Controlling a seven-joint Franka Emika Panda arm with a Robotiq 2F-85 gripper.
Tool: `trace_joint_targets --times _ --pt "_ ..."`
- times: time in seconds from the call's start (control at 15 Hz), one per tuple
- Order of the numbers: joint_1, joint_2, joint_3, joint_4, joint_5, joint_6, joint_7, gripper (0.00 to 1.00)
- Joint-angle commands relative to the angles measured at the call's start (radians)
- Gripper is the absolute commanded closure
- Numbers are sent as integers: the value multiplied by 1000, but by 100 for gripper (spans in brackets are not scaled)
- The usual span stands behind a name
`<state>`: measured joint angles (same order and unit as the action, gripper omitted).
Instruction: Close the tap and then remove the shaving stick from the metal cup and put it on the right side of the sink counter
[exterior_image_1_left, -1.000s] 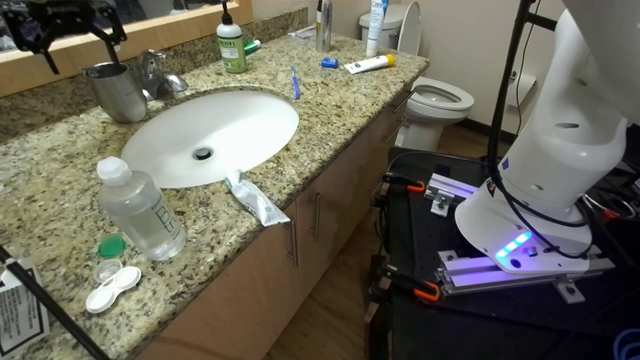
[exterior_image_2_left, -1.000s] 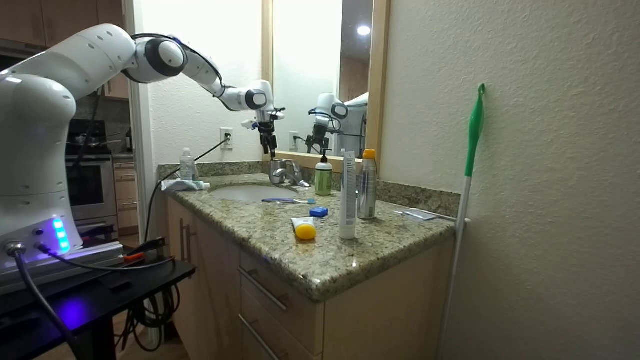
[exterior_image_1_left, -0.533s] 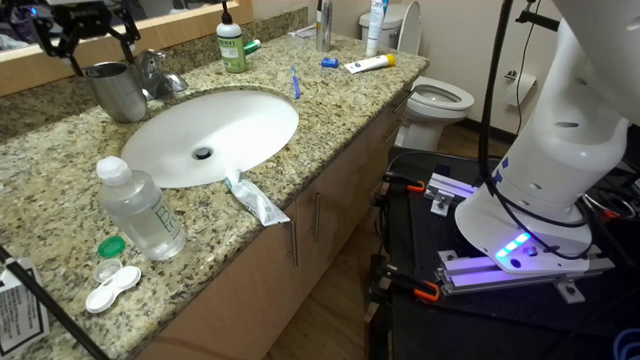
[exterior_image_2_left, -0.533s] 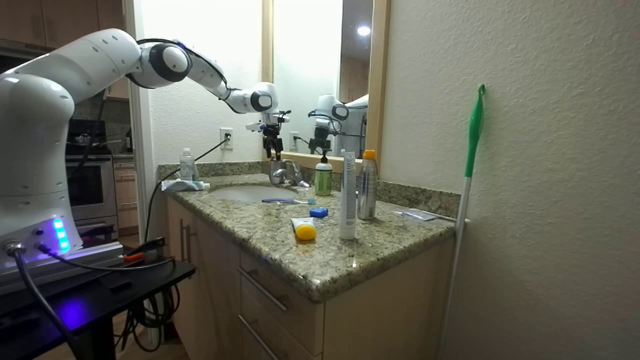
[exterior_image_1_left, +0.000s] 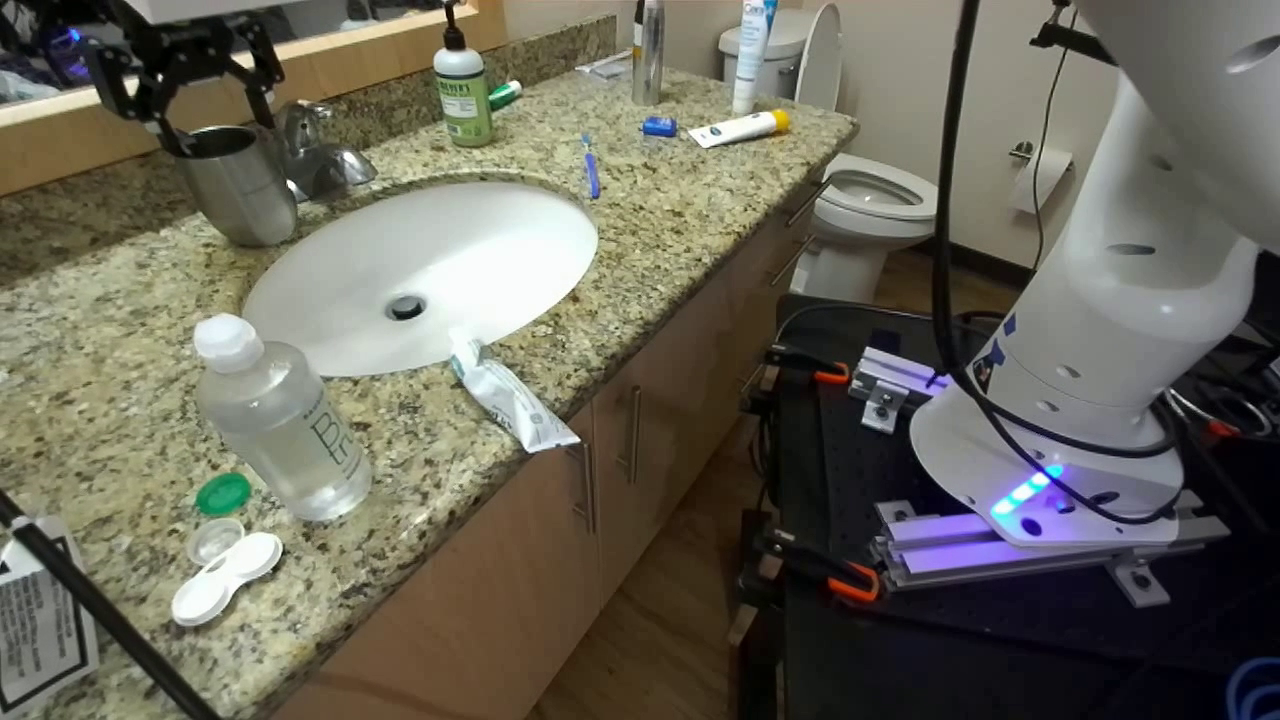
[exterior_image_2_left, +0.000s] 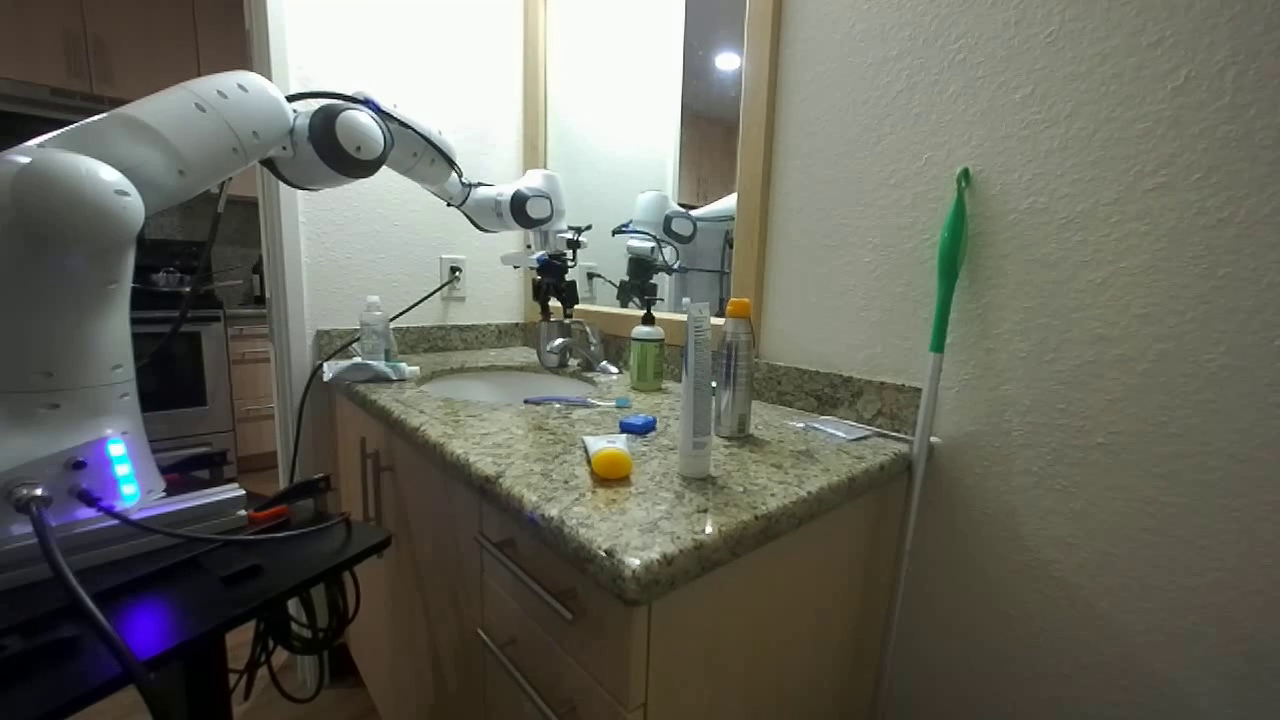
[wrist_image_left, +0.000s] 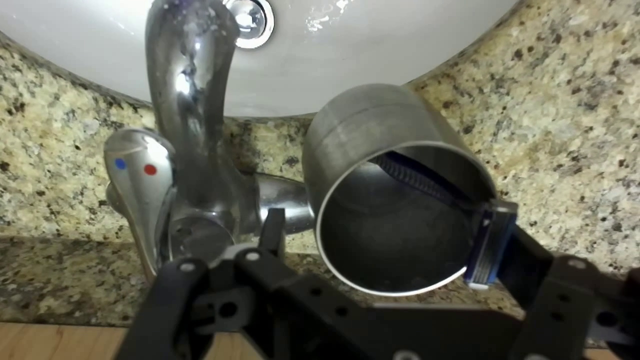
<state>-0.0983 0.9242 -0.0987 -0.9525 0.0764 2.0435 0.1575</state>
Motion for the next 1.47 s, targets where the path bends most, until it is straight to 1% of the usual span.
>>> trace_joint_targets --times 0.0,0.13,0.27,0.33,0.47,0.8,1.13,1.2,1.4 --pt "3 -10 11 -3 -3 -6 37 0" --pt "22 -29 6 -23 15 -20 76 0" --pt "38 -47 7 -45 25 0 130 0" --pt "21 -4 11 6 1 -4 97 0" --pt "29 -5 11 8 -2 -4 106 0" --pt "22 -1 10 8 -1 -5 106 0" --pt "51 -52 -41 -54 -20 5 203 0" --pt "29 -4 -13 8 -10 -4 170 0" --pt "30 -2 -13 10 -10 -4 174 0"
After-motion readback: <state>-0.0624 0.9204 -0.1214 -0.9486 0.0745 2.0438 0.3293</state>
